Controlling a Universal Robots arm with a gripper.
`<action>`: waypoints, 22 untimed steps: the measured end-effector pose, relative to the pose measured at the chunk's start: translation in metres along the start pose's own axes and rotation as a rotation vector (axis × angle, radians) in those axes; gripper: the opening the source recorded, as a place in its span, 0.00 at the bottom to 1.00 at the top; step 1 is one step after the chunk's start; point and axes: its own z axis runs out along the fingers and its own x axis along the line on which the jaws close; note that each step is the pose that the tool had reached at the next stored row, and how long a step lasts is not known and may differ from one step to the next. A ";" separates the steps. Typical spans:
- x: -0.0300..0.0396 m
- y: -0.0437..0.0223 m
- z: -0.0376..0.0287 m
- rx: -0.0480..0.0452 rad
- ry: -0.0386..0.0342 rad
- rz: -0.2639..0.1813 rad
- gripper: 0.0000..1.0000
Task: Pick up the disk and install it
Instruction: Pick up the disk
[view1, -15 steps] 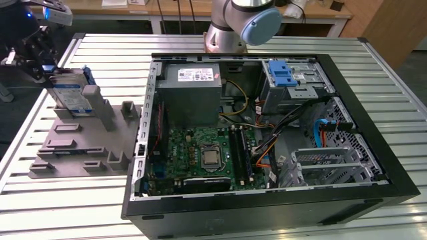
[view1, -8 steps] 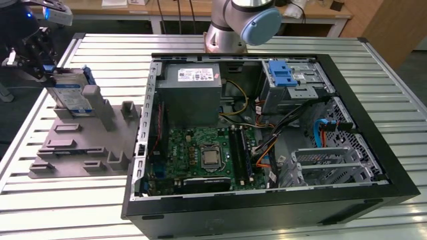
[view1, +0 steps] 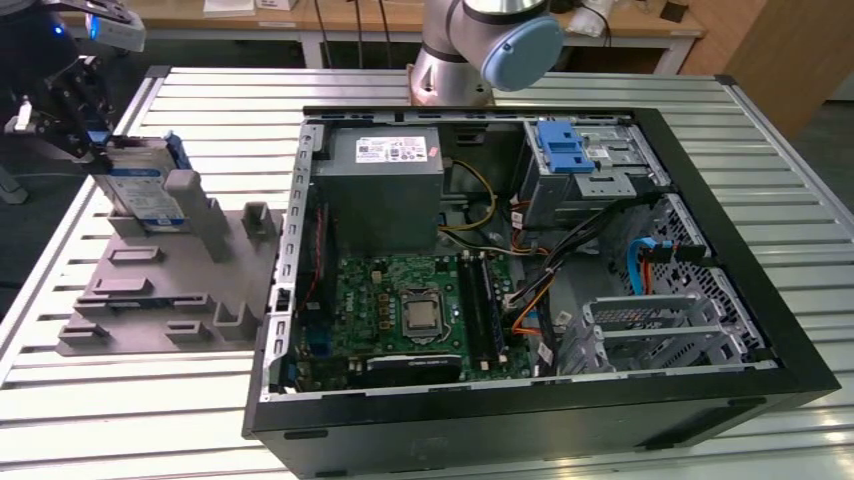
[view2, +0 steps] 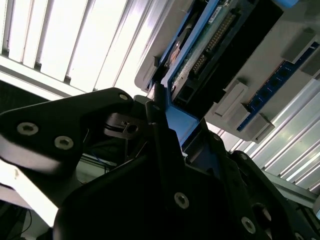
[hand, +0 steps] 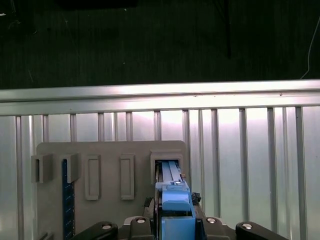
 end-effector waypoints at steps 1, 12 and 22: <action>0.0000 0.0000 0.0000 0.0000 0.0000 0.000 0.36; 0.0013 0.0001 0.0001 0.0001 0.0004 -0.013 0.36; 0.0013 0.0001 0.0000 0.0001 0.0005 -0.013 0.36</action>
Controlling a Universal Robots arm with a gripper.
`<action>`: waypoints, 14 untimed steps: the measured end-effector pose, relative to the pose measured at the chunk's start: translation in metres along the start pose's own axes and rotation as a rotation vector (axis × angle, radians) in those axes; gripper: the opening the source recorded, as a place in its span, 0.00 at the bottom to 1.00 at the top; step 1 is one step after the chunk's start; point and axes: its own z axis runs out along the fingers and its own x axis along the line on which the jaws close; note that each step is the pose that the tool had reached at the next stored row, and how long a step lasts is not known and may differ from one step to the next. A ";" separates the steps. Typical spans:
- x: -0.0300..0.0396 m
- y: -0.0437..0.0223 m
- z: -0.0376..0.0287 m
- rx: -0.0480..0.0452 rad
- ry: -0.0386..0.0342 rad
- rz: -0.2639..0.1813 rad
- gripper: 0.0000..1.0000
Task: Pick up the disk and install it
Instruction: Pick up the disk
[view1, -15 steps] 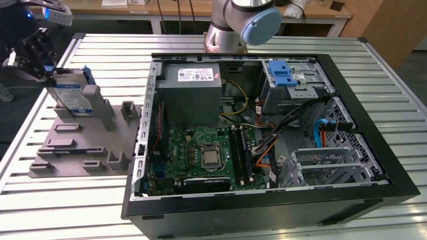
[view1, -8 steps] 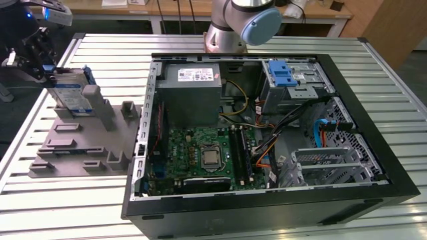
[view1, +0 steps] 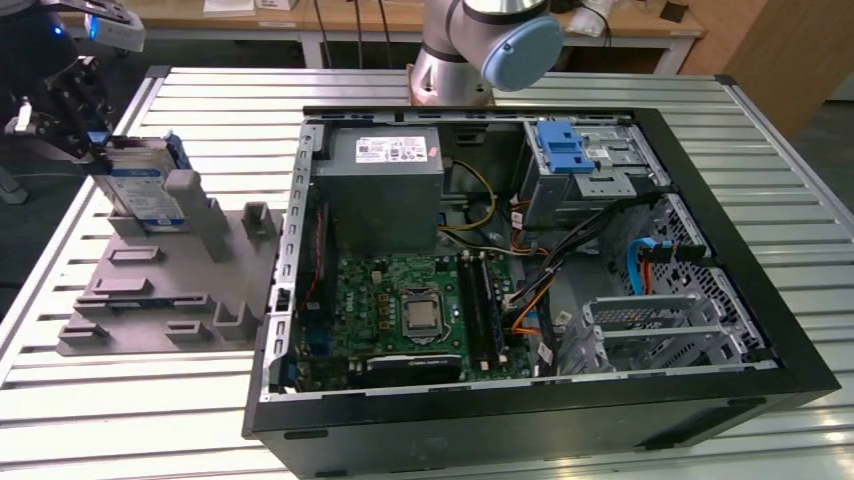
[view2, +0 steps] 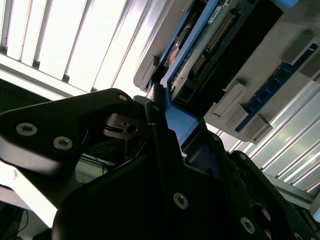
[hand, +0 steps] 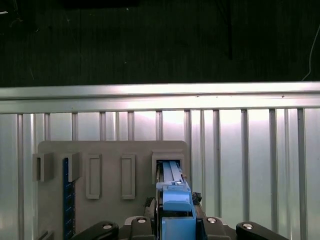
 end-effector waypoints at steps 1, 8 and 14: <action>0.0000 0.0000 0.0000 0.0000 0.0000 0.000 0.36; 0.0000 0.0000 -0.0004 0.0001 0.0004 0.000 0.36; -0.0001 0.0000 -0.0051 0.0000 0.0017 0.000 0.36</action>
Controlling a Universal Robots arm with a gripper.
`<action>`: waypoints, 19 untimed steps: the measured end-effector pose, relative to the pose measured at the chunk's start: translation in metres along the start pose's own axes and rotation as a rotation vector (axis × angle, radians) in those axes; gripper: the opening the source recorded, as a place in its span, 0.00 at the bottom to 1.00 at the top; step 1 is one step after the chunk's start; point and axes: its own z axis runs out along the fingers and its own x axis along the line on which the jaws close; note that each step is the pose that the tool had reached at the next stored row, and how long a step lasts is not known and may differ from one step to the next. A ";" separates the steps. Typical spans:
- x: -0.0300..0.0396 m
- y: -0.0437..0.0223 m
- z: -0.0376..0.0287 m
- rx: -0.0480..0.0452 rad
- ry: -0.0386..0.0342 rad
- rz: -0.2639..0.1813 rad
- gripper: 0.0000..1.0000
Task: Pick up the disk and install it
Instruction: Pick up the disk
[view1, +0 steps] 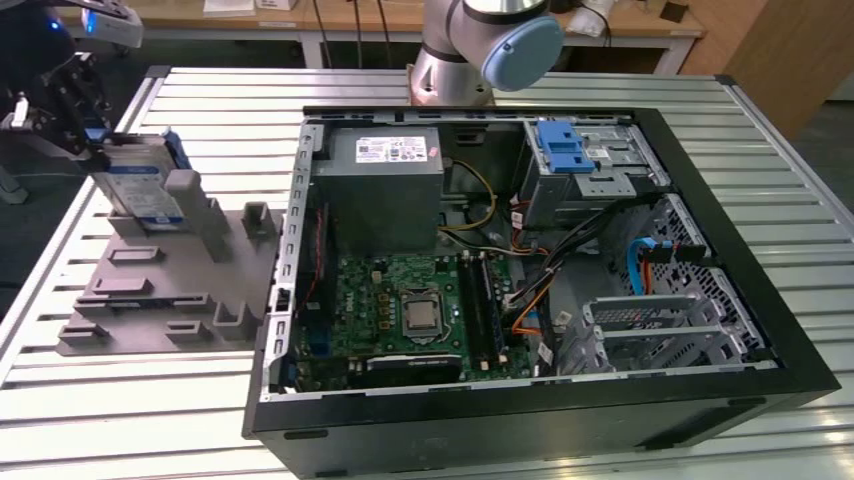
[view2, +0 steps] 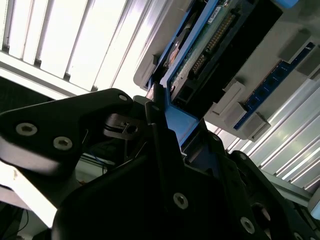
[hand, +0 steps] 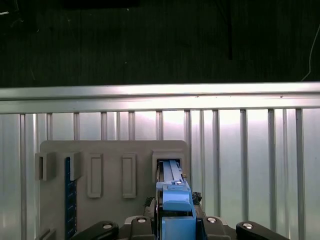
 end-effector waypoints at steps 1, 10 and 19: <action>0.0000 0.0000 -0.0009 0.0000 0.0001 0.000 0.36; -0.0002 0.0000 -0.0059 0.0000 -0.0002 0.000 0.36; -0.0001 0.0000 -0.0107 0.0000 -0.0002 0.000 0.36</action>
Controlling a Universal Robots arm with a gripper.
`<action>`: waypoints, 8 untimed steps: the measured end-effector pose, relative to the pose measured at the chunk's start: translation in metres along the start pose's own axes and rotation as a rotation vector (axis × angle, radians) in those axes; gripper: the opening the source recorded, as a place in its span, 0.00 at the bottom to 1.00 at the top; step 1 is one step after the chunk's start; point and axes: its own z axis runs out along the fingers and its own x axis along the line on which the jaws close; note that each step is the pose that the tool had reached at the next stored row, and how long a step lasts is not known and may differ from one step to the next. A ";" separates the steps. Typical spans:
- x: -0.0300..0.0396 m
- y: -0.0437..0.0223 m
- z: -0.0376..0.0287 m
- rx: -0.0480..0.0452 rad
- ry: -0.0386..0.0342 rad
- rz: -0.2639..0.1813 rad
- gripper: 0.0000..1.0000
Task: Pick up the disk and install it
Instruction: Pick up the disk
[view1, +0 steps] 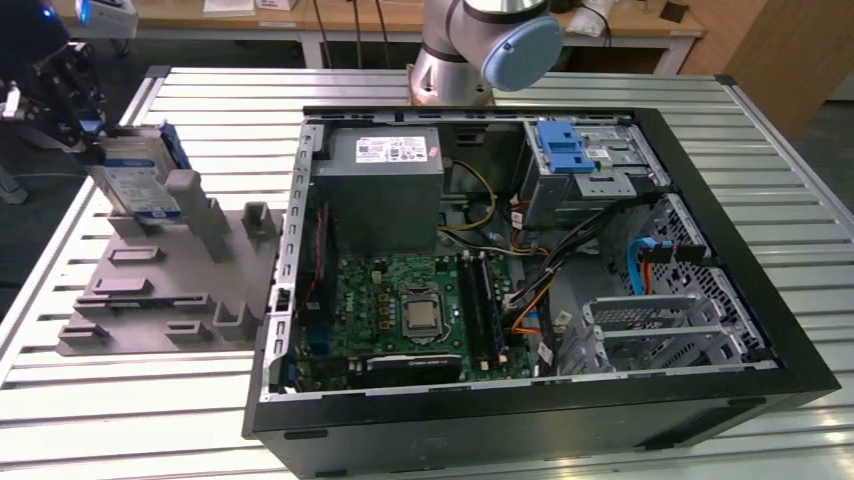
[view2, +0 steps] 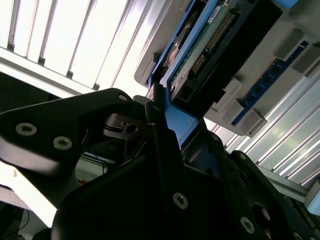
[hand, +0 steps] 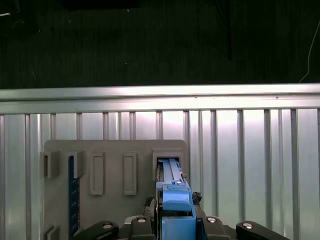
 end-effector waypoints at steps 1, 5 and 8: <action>0.0000 0.0000 -0.0005 0.0000 -0.0001 0.000 0.36; 0.0000 0.0000 -0.0018 0.0000 0.0000 0.000 0.36; 0.0000 0.0000 -0.0028 0.0000 0.0000 0.000 0.36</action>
